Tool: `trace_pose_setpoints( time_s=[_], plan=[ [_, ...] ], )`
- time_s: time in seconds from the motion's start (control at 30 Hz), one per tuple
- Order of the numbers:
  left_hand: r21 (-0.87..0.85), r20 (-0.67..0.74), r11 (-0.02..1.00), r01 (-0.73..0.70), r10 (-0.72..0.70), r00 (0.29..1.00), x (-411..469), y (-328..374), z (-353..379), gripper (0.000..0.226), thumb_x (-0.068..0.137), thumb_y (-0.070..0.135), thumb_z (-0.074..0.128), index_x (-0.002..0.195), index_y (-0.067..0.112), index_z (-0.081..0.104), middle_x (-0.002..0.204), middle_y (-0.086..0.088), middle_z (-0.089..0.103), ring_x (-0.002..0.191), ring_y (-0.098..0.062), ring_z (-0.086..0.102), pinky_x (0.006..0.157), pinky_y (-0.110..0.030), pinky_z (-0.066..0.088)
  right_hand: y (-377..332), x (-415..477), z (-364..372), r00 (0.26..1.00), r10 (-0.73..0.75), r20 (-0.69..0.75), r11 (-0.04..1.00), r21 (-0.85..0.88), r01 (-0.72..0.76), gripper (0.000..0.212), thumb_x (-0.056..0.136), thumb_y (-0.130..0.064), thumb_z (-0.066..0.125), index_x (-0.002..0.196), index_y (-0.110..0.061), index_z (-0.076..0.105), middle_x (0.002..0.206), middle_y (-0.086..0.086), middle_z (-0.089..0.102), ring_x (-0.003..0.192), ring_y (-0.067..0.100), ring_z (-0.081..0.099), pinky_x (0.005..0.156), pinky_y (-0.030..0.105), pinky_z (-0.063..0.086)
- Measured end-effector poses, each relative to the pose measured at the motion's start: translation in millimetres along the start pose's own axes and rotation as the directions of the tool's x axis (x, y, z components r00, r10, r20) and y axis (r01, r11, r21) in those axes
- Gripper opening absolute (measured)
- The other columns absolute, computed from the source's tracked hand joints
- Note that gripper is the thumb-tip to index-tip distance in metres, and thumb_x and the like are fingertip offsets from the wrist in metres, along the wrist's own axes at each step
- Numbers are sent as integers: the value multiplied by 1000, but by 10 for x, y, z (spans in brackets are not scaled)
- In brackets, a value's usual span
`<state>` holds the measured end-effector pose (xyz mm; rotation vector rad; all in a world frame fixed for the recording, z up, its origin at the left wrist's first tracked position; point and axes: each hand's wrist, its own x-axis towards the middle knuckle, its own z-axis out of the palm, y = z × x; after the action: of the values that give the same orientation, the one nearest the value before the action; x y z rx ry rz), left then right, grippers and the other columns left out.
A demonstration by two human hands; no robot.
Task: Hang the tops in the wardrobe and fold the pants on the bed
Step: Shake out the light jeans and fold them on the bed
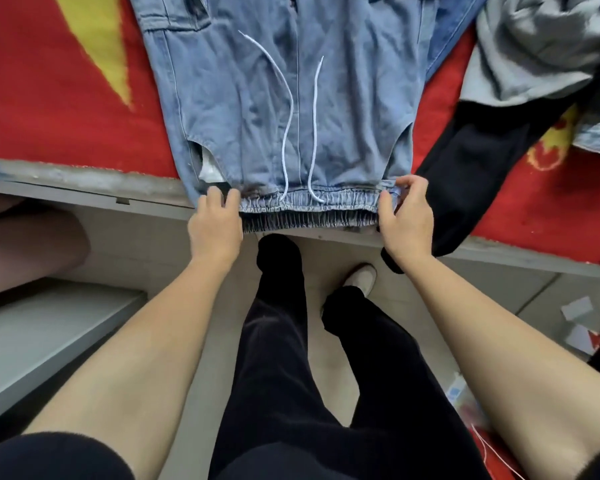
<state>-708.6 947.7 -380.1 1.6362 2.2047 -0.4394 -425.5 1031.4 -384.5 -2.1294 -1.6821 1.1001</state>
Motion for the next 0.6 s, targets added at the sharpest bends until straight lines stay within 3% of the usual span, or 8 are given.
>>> trace_pose_setpoints(
  time_s=[0.07, 0.13, 0.2, 0.27, 0.33, 0.47, 0.6],
  plan=[
    [-49, 84, 997, 61, -57, 995, -110, -70, 83, 38, 84, -5, 54, 121, 7, 53, 110, -20, 46, 99, -36, 46, 58, -44, 41, 90, -73, 80, 995, -41, 92, 990, -131, 53, 20, 98, -22, 52, 116, -13, 51, 111, 10, 57, 94, 31, 58, 76, 38, 42],
    [-17, 220, 999, 34, -29, 975, -180, -156, 184, 50, 88, -5, 48, 135, 13, 44, 121, -18, 42, 106, -35, 43, 67, -44, 43, 145, -76, 144, 979, 56, 195, 960, -280, 1, 19, 100, -21, 50, 116, -12, 52, 111, 17, 53, 94, 40, 58, 73, 41, 43],
    [-44, 301, 999, 27, -13, 954, -139, -197, 216, 54, 93, -2, 44, 143, 15, 35, 126, -18, 42, 110, -36, 44, 77, -47, 46, 129, 8, 194, 968, 144, 204, 945, -318, -74, 17, 97, -22, 50, 112, -14, 53, 111, 18, 54, 93, 39, 56, 72, 40, 40],
    [8, 289, 1000, -1, -2, 957, -86, -181, 190, 46, 95, 6, 47, 140, 14, 38, 124, -17, 45, 110, -36, 46, 78, -46, 45, 114, 65, 184, 953, 193, 235, 955, -268, -127, 11, 93, -24, 53, 104, -20, 54, 111, 12, 57, 90, 29, 53, 75, 37, 41],
    [112, 216, 991, -72, 46, 975, -55, -155, 186, 31, 97, 17, 50, 128, 12, 46, 118, -13, 48, 105, -33, 49, 69, -42, 42, 160, 53, 124, 958, 144, 249, 979, -180, -100, 7, 91, -23, 57, 96, -24, 52, 103, 6, 58, 85, 18, 49, 74, 35, 39],
    [137, 177, 982, -133, 108, 978, -33, -133, 228, 15, 87, 3, 56, 101, 8, 55, 102, -11, 55, 86, -31, 59, 51, -35, 35, 270, -82, -4, 991, 92, 101, 995, -52, -87, 23, 91, -26, 66, 92, -24, 43, 82, -6, 57, 76, 19, 54, 68, 30, 35],
    [130, 394, 976, -177, 113, 912, -70, -109, 372, 27, 86, -1, 56, 112, 6, 53, 115, -11, 51, 103, -30, 57, 62, -39, 42, 222, 63, 72, 961, 253, 112, 956, -182, -231, 25, 87, -31, 70, 82, -22, 47, 79, -5, 60, 79, 21, 55, 68, 30, 35]
  ],
)
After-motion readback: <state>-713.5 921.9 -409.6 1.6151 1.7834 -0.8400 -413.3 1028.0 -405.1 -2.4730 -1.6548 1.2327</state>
